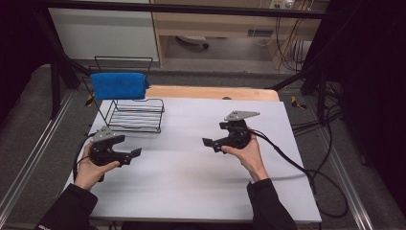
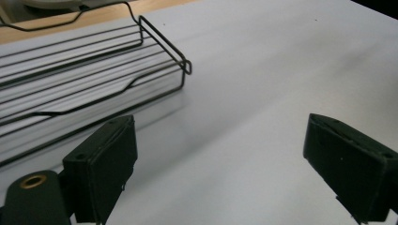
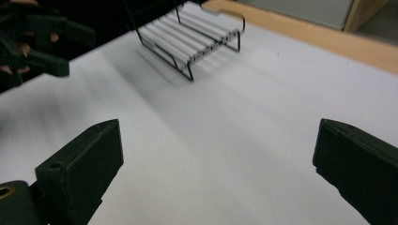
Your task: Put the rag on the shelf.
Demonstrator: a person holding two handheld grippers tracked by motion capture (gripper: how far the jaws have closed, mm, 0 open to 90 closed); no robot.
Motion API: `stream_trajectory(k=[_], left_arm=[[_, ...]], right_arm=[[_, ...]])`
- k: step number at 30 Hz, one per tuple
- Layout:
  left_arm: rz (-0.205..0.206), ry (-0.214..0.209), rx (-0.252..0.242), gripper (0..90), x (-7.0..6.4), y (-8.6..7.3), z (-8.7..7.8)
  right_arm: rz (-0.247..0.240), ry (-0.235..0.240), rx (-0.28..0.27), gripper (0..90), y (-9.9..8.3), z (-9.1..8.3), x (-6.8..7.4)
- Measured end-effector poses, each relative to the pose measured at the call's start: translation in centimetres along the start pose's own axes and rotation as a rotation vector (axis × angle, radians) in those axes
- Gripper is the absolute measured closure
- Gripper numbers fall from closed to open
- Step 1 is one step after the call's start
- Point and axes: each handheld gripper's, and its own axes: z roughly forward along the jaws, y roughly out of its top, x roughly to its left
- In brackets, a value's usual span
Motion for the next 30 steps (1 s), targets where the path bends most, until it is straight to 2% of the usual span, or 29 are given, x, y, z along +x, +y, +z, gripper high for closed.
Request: stream_trajectory(k=[5,10,18,25,30], left_arm=[[0.028,-0.007,0.028,10.7,-0.8,-1.4,0.7],[0.044,-0.011,0.049,10.8,-1.2,-2.6,1.0],[0.056,-0.017,0.059,10.7,-1.2,-3.4,1.1],[0.073,-0.034,0.066,10.7,-1.3,-3.8,1.2],[0.073,-0.038,0.075,10.6,-1.4,-4.1,1.3]], right_arm=[[0.028,-0.013,0.036,1.8,-3.5,-0.9,-1.2],[0.056,-0.038,0.049,1.0,-6.5,-2.5,-2.5],[0.093,-0.067,0.063,0.8,-10.6,-5.0,-3.9],[0.111,-0.094,0.078,0.8,-12.9,-6.7,-4.6],[0.131,-0.095,0.050,0.8,-13.2,-7.5,-4.7]])
